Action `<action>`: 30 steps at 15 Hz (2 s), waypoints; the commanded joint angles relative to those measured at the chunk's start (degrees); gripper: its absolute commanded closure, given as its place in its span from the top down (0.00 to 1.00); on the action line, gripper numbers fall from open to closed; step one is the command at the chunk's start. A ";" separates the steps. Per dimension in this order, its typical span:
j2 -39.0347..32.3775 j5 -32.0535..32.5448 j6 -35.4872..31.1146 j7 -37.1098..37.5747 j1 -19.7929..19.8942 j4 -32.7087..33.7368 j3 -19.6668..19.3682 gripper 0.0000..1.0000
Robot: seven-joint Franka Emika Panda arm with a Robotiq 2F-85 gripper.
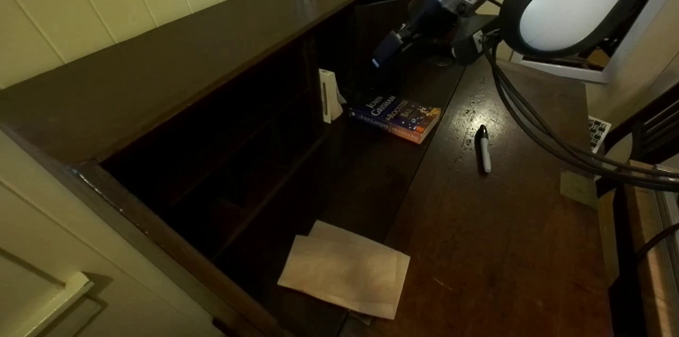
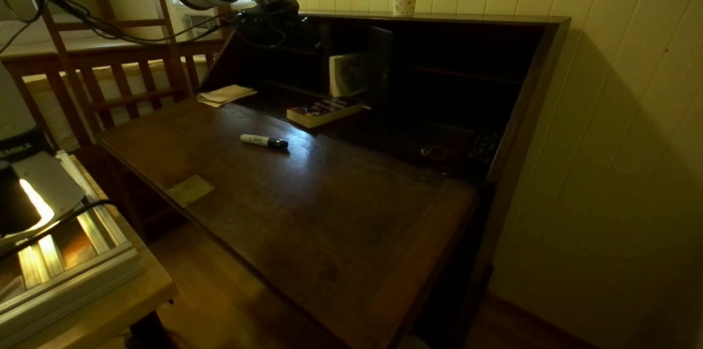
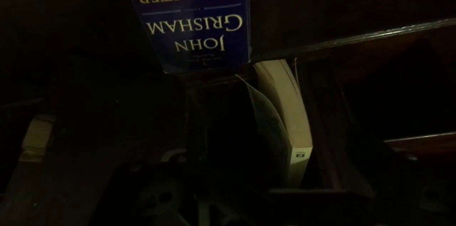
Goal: Put the white book on top of the blue book.
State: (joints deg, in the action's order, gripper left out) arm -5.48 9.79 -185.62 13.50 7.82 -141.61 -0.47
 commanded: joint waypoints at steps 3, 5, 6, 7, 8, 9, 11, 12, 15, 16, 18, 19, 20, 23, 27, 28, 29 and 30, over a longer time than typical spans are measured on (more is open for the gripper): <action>-8.38 -0.64 -4.60 0.23 -3.24 7.53 -4.30 1.00; -10.51 -0.92 -4.94 0.28 -4.24 9.90 -4.61 1.00; -11.51 -1.00 -5.07 0.35 -4.81 10.93 -4.76 1.00; -12.58 -1.01 -4.92 0.46 -5.06 12.02 -4.54 1.00; -13.43 -1.08 -4.86 0.61 -5.39 13.01 -4.31 1.00; -14.23 -1.08 -4.78 0.64 -5.73 13.90 -4.18 1.00; -15.80 -1.09 -4.97 0.63 -6.52 15.41 -4.26 1.00; -16.52 -0.96 -4.93 0.57 -6.45 16.17 -3.94 1.00; -18.49 -0.92 -5.29 0.47 -7.15 17.87 -4.31 1.00; -19.12 -0.83 -5.30 0.46 -6.82 18.44 -3.89 1.00; -19.89 -5.01 -5.27 -3.48 -6.38 19.03 -2.69 1.00; -20.29 -5.62 -5.27 -3.74 -6.13 19.43 -2.34 1.00; -20.65 -6.48 -5.00 -4.32 -5.87 19.83 -1.82 1.00; -21.51 -8.02 -4.90 -5.95 -6.39 20.69 -2.04 1.00; -22.14 -8.90 -4.77 -6.77 -6.03 21.58 -1.51 0.72; -22.07 -8.93 -4.63 -7.01 -6.00 21.52 -1.47 0.69; -22.09 -8.92 -4.56 -7.13 -6.00 21.57 -1.27 0.63; -22.08 -8.93 -4.50 -7.21 -5.98 21.61 -1.04 0.55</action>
State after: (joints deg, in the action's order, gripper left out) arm -26.19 2.79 -189.61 8.34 1.35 -121.85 -2.32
